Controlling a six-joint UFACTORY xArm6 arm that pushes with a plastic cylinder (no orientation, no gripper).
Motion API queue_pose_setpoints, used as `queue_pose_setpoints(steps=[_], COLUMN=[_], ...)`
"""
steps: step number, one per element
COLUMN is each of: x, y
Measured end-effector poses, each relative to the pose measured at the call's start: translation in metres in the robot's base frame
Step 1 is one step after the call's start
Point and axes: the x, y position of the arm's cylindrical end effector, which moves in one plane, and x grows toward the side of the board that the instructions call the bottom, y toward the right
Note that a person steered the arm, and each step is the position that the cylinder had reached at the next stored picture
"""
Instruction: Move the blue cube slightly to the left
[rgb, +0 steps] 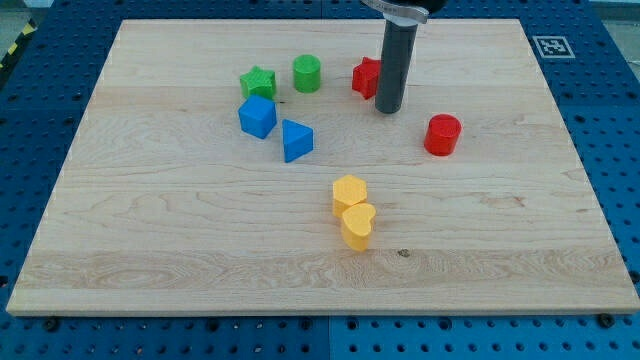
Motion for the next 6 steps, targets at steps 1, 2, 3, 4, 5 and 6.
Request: queue_pose_setpoints(steps=[1, 2, 3, 4, 5, 6], x=[0.000, 0.007, 0.019, 0.019, 0.019, 0.019], y=[0.000, 0.011, 0.007, -0.035, -0.086, -0.116])
